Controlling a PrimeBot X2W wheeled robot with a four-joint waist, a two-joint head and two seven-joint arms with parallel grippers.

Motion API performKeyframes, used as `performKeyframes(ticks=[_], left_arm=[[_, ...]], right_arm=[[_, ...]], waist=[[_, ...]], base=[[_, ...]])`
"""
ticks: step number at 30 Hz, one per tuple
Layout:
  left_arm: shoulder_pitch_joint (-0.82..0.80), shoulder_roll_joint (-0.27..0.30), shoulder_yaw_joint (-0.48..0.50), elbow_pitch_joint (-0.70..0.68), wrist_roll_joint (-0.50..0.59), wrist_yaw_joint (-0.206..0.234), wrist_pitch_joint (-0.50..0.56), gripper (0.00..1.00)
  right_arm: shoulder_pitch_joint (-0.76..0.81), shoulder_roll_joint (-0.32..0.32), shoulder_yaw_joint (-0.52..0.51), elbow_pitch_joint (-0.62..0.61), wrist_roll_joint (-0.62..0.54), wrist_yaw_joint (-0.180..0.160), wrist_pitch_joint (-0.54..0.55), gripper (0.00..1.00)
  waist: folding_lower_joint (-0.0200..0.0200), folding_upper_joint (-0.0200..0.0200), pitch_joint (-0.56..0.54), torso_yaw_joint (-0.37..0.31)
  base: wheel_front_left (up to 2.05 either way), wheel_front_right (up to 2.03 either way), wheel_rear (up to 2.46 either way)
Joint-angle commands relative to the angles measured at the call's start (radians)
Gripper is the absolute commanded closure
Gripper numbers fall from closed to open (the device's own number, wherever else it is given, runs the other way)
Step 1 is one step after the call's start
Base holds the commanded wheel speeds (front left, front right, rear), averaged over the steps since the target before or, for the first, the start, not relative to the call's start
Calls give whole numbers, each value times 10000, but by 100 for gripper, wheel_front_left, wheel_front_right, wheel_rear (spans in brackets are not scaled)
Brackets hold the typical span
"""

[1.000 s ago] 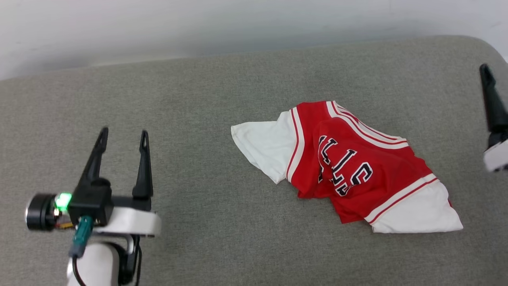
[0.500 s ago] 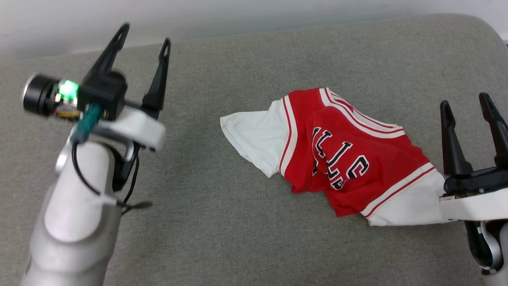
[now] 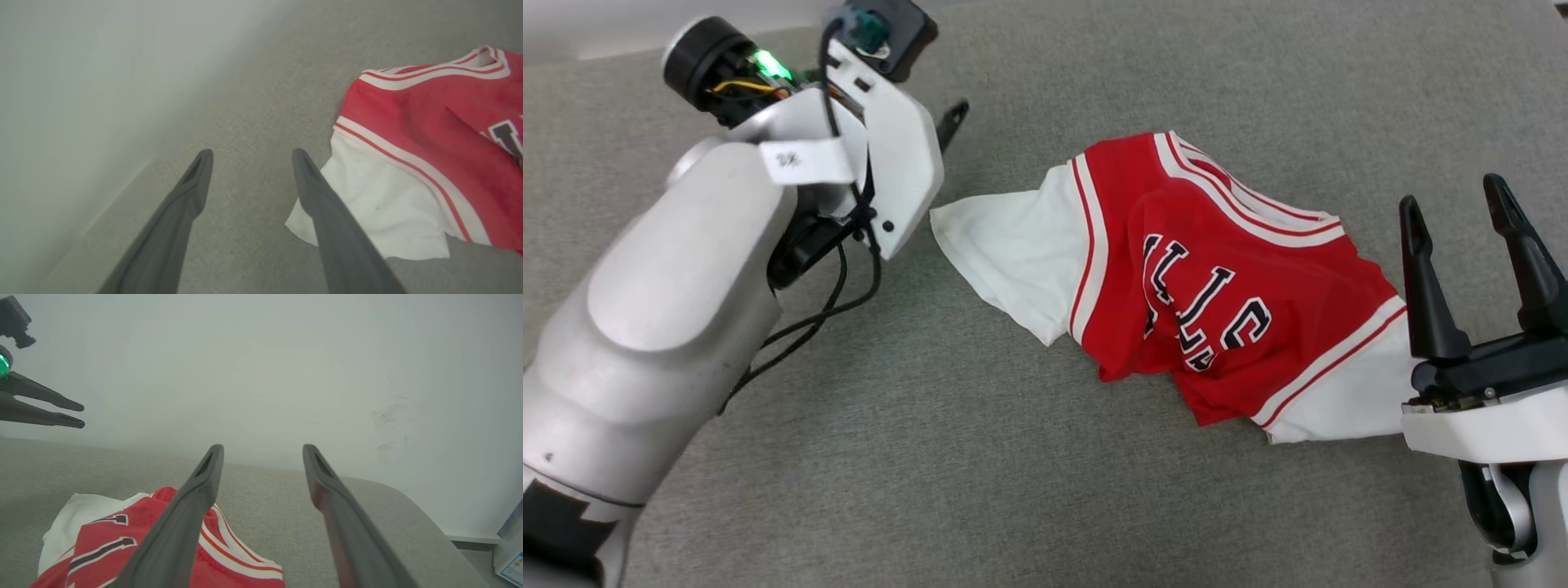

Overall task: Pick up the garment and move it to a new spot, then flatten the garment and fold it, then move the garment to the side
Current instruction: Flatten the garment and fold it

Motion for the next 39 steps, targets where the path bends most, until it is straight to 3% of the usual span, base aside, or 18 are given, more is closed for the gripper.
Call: performKeyframes(ticks=[1,12,21,22,23,33,39], left_arm=[[-482,328,-742,-36,-753,-5,831,0],[-2013,1058,-3917,-11,-3616,-7,3678,0],[-2262,941,-5520,597,-4227,-7,4332,0],[-2238,977,-5579,501,-4182,-10,4342,72],[-2221,1020,-5609,429,-4143,-10,4309,100],[-2278,1441,-5527,-275,-4005,-6,2979,100],[-2007,2489,-5529,-850,-4480,-3,2100,100]], right_arm=[[-202,78,52,-95,-70,-7,-18,0],[-635,199,244,-268,-191,-7,-19,0],[-1085,331,492,-223,-248,-7,-19,0],[-1100,334,485,-224,-234,-7,-19,0],[-1106,330,465,-221,-233,-7,-19,0],[-773,238,349,-89,-355,-7,-19,0],[-285,192,139,61,-301,-7,-19,0]], waist=[[0,0,269,-188],[0,0,1121,-514],[0,0,1560,-729],[0,0,1561,-737],[0,0,1546,-733],[0,0,590,-132],[0,0,-214,550]], base=[[0,0,0],[0,0,0],[0,0,0],[0,0,0],[0,0,0],[0,0,0],[0,0,0]])
